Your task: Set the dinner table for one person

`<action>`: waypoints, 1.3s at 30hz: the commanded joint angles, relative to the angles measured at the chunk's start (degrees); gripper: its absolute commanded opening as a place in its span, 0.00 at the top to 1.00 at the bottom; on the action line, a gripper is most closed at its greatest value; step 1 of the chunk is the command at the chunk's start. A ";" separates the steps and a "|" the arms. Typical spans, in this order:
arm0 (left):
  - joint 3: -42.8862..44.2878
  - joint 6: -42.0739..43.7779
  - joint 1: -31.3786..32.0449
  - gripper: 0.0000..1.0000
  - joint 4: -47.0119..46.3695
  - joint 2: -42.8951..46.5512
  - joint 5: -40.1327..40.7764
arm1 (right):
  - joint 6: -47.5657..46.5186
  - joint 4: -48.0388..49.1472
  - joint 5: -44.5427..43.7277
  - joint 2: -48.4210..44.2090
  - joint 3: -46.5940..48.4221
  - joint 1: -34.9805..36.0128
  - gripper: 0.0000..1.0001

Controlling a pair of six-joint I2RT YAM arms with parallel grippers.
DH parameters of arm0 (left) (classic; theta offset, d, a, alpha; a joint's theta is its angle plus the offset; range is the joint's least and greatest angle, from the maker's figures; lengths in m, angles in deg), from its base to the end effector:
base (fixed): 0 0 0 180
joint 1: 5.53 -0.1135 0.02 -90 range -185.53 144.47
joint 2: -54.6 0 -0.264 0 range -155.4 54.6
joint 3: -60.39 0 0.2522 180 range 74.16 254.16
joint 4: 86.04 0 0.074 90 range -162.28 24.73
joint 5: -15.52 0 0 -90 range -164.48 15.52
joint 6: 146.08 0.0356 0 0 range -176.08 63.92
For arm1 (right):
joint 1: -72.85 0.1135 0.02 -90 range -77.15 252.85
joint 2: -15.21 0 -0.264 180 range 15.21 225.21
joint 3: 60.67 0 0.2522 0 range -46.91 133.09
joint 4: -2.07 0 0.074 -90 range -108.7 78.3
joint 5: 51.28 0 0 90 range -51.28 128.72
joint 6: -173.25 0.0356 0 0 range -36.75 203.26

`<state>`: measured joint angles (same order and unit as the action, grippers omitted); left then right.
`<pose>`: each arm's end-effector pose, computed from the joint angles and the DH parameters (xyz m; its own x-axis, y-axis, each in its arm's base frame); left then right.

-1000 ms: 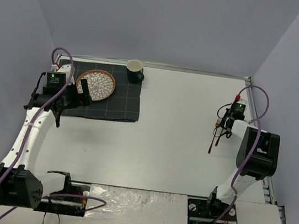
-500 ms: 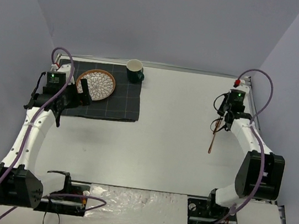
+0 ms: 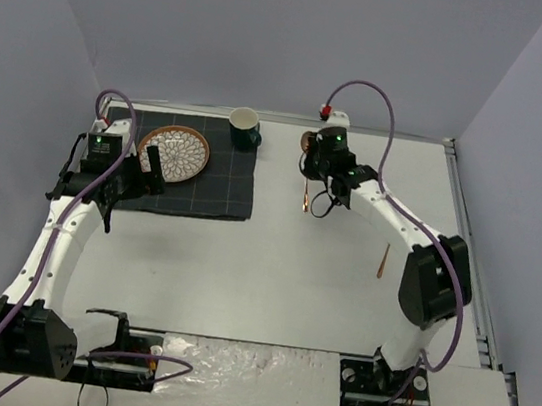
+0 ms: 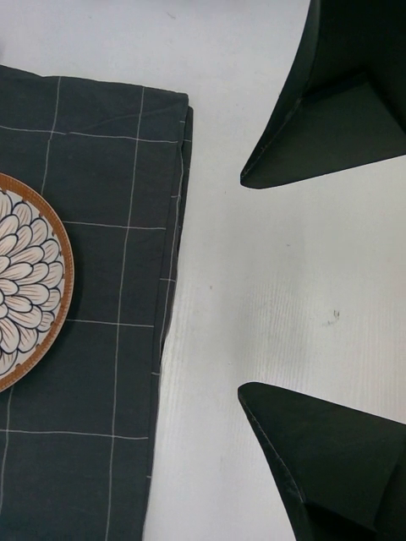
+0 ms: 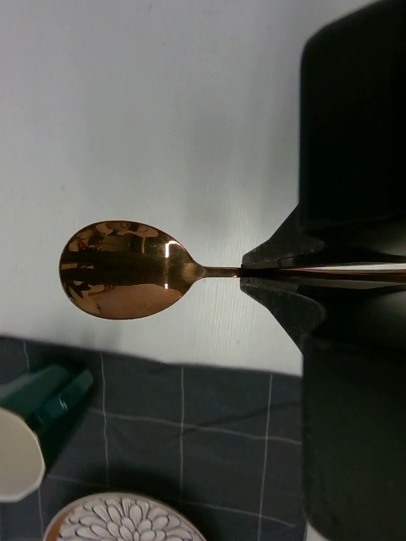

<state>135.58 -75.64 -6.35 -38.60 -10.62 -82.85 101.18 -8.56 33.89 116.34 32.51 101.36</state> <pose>0.2445 -0.0017 0.3304 -0.6071 -0.3400 -0.7182 -0.1081 0.9308 -0.3492 0.3745 0.2000 0.3028 -0.3912 0.1366 -0.9101 -0.2996 0.9162 0.2663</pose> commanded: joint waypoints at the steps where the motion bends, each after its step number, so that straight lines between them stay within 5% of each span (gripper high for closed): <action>1: -0.48 0.48 0.14 0.03 -1.71 2.49 3.32 | 4.00 1.32 -0.76 6.43 11.47 5.08 1.00; 14: -0.69 0.48 0.20 0.03 -0.52 2.82 7.79 | 13.65 1.39 -3.57 22.70 29.05 13.49 1.00; 39: -0.78 0.22 0.20 0.03 -0.63 2.90 6.85 | 15.30 11.74 -5.16 37.93 35.32 15.44 1.00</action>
<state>134.01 -75.63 -6.33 -37.84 -9.34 -75.96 116.26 -2.70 30.51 154.75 64.58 116.39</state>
